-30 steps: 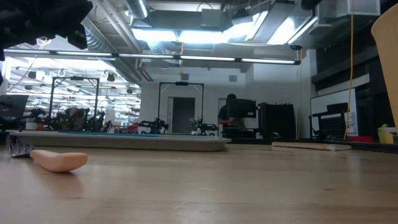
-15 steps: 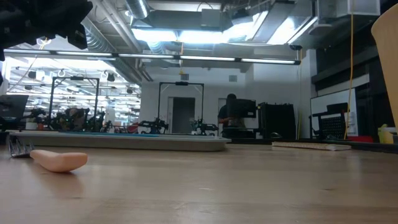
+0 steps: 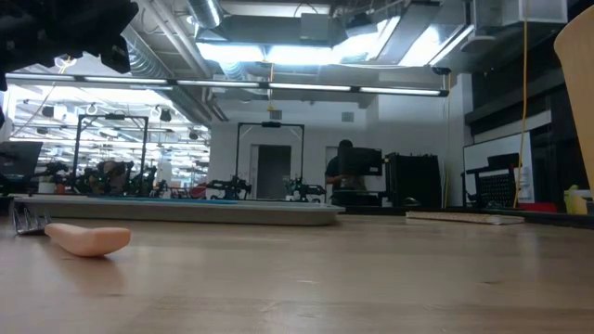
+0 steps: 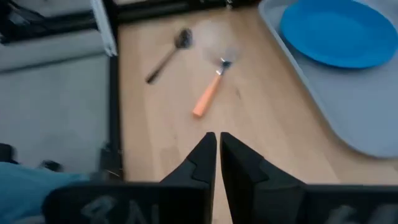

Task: Pick and place plate/cup/fork/spoon on tray
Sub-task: Put the yellow cup on the gray serving tray to the top right of the blue plate

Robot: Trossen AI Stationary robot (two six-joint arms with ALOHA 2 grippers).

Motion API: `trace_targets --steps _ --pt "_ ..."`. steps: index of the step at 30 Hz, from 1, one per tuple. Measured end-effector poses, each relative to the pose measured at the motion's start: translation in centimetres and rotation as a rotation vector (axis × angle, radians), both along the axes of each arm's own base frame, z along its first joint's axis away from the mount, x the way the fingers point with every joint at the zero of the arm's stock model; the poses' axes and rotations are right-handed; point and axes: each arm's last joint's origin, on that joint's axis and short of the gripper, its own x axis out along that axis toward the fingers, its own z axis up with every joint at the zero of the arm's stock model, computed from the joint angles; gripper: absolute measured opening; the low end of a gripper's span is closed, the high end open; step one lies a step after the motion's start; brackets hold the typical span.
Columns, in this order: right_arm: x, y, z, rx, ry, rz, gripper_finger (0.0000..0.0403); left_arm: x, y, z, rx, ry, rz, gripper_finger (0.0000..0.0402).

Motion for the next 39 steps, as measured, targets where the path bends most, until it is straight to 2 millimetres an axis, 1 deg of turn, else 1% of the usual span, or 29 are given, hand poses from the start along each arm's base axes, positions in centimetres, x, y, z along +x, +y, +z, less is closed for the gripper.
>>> trace_targets --steps 2,6,9,13,16,19,22,27,31,36,39 --pt "-0.1 -0.1 -0.8 -0.015 0.043 -0.025 0.0028 0.0 0.0 0.0 0.000 0.000 0.000 0.0049" --pt "0.0 0.1 -2.2 0.020 0.102 -0.093 0.0029 0.0 0.0 0.0 0.000 0.000 0.000 0.0049" --pt "0.2 0.5 -3.2 0.054 0.141 -0.096 0.0031 0.0 0.0 0.0 0.000 0.000 0.000 0.0049" --pt "0.2 0.8 -3.7 0.099 0.206 -0.056 0.0031 0.0 0.0 0.0 0.000 0.000 0.000 0.0049" --pt "0.1 0.8 -3.8 0.094 0.218 -0.057 0.0031 0.0 0.0 0.0 0.000 0.000 0.000 0.0049" --pt "-0.5 0.8 -3.9 0.083 0.249 -0.077 0.0031 0.0 0.0 0.0 0.000 0.000 0.000 0.0049" --pt "-1.1 1.0 -4.3 0.092 0.268 -0.131 0.0031 0.0 0.0 0.0 0.001 0.000 0.000 0.0049" --pt "-2.2 1.6 -5.5 0.107 0.341 -0.213 0.0033 0.0 0.0 0.0 0.001 0.000 0.000 0.0049" --pt "-2.9 1.7 -5.9 0.123 0.373 -0.270 0.0038 0.0 0.0 0.0 0.001 0.000 0.000 0.0049" --pt "-3.4 1.1 -5.9 0.186 0.386 -0.438 0.0063 0.0 0.0 0.0 0.001 0.000 0.000 0.0049" --pt "-3.5 1.2 -6.2 0.221 0.411 -0.472 0.0077 0.0 0.0 0.0 0.001 0.000 0.000 0.0049"
